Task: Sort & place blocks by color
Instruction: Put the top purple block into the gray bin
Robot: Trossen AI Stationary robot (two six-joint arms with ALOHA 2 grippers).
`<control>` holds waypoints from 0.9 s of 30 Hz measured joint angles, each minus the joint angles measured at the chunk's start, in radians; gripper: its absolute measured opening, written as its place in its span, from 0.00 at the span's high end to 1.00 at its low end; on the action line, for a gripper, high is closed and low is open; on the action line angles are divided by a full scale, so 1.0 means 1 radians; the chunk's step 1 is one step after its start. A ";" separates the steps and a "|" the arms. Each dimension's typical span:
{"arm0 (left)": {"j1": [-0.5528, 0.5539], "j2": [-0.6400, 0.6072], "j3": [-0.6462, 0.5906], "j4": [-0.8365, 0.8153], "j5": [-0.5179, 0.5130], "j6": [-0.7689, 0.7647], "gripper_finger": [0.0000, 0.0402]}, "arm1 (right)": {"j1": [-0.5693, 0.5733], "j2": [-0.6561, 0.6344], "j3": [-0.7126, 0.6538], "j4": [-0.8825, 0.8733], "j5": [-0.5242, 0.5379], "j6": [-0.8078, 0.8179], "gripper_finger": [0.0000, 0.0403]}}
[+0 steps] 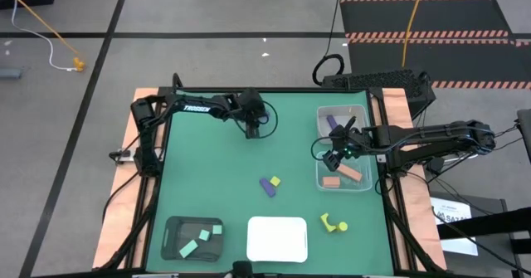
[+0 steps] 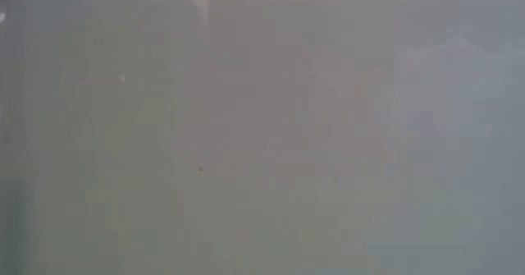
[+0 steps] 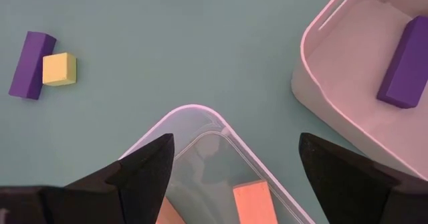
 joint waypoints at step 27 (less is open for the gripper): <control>0.078 0.041 -0.005 0.010 0.076 -0.064 0.52 | -0.002 0.000 0.000 0.007 0.000 0.005 0.22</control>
